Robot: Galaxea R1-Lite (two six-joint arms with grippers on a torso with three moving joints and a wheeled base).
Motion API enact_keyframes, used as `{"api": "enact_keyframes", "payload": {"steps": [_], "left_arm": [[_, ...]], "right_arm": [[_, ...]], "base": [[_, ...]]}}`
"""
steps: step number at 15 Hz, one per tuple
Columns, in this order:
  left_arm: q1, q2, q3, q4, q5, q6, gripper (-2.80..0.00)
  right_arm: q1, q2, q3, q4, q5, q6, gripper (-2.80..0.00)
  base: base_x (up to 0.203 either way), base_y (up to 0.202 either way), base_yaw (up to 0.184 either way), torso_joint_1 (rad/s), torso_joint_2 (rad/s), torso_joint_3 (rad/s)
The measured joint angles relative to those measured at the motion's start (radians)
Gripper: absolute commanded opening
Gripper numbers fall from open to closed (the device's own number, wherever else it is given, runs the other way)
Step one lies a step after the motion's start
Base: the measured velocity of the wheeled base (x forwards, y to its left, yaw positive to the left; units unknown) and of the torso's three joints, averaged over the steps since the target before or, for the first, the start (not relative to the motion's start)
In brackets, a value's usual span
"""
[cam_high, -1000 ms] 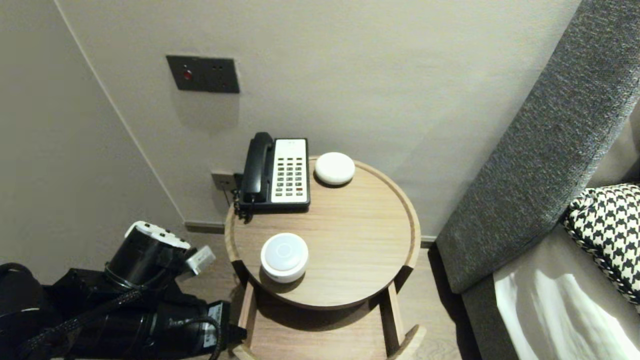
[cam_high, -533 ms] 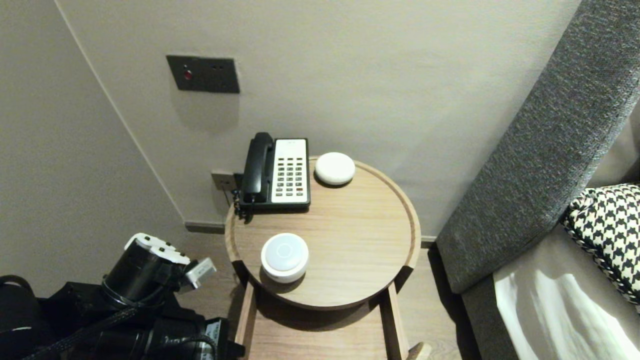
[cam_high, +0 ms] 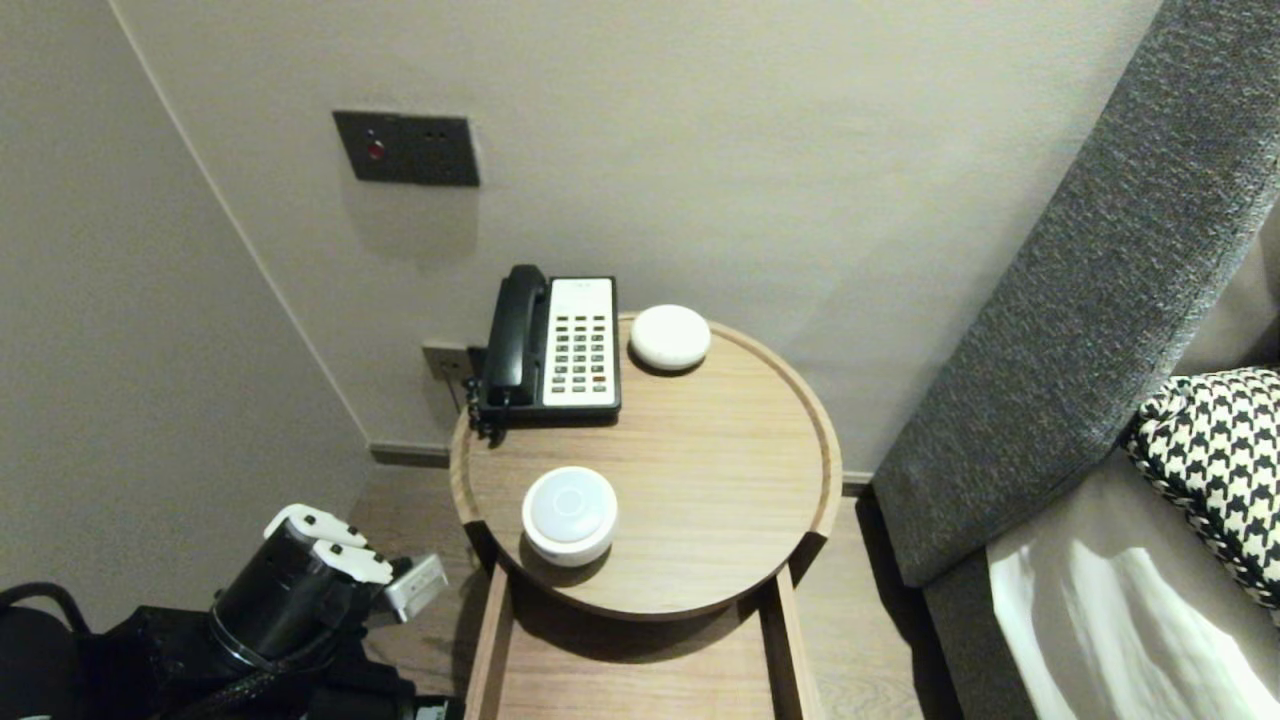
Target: Open the nightstand drawer, then put the remote controls on the table in the drawer one by one
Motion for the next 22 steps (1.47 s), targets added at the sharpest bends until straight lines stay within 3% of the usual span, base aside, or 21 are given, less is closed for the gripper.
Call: {"api": "enact_keyframes", "payload": {"steps": [10, 15, 18, 22], "left_arm": [[-0.064, -0.033, 0.04, 0.0, 0.001, 0.03, -2.8], [-0.065, -0.037, -0.022, 0.006, 0.038, 0.023, -2.8], [-0.063, -0.039, -0.148, 0.114, 0.18, 0.025, -2.8], [-0.06, -0.033, -0.425, 0.377, 0.391, 0.033, -2.8]], "right_arm": [[0.0, 0.0, 0.0, 0.0, 0.0, 0.0, -2.8], [0.0, 0.0, 0.0, 0.0, 0.0, 0.0, -2.8], [0.0, 0.0, 0.0, 0.0, 0.0, 0.0, -2.8], [0.0, 0.001, 0.0, 0.0, 0.0, 0.0, -2.8]], "base": [[0.0, 0.0, 0.0, 0.0, 0.0, 0.0], [0.0, 0.0, 0.0, 0.0, 0.0, 0.0], [0.0, 0.0, 0.0, 0.0, 0.0, 0.0], [0.0, 0.0, 0.0, 0.0, 0.0, 0.0]]}}
